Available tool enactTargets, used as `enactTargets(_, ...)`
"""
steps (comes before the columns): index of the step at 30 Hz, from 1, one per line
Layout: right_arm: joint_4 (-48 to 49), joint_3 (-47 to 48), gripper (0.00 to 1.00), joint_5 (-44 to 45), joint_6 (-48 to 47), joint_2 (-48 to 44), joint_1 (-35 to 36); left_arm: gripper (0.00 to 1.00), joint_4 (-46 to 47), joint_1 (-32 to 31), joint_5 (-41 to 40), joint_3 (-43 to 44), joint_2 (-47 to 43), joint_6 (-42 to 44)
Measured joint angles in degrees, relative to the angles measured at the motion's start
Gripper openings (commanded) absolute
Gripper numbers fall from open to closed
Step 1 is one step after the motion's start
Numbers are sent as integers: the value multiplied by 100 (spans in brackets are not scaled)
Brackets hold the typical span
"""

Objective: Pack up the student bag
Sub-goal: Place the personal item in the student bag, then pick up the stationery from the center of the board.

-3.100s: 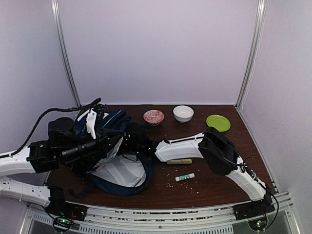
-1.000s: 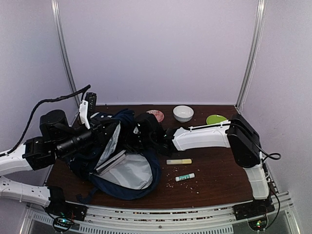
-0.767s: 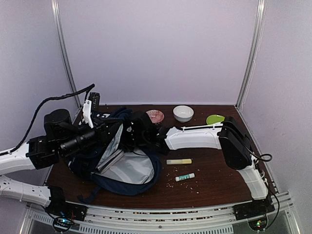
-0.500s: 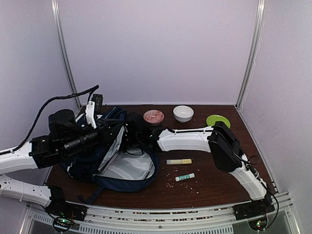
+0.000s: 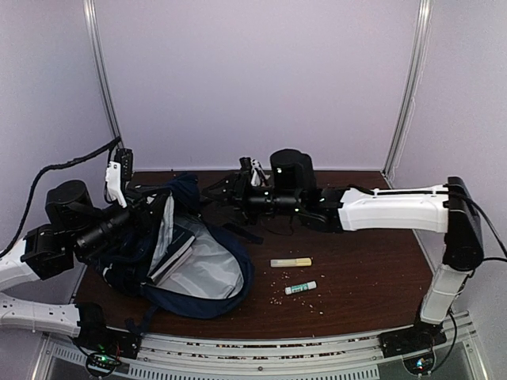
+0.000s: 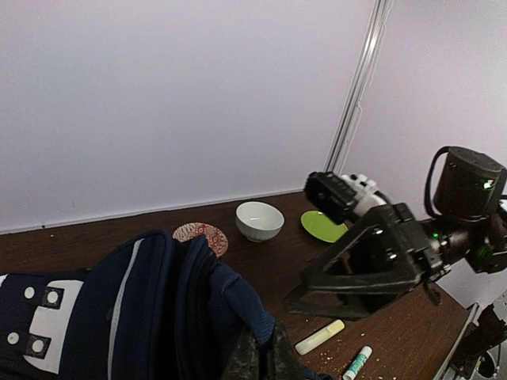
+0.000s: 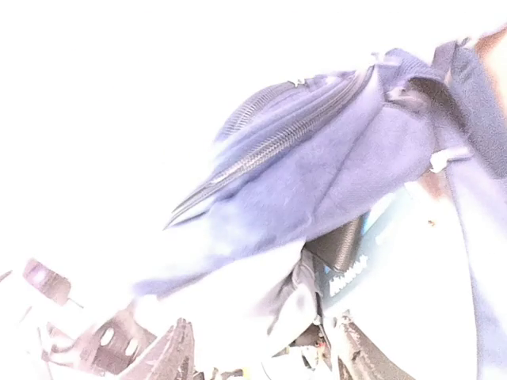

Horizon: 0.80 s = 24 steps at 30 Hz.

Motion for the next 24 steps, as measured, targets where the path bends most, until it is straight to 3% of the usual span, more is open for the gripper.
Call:
enactTargets(6, -986, -1556, 57, 817, -1137, -1886, -138, 0, -260, -31, -96, -24, -170, 74)
enactTargets(13, -2898, -2820, 57, 2533, -2695, -3484, -184, 0, -369, -33, 925, -138, 103, 262)
enactTargets(18, -3263, -3703, 61, 2927, -3047, -3593, -278, 0, -223, -33, 1436, -490, 273, 227)
enactTargets(24, -3230, -4011, 78, 2946, -2964, -2787, -490, 0, 131, -33, 1600, -894, 236, 9)
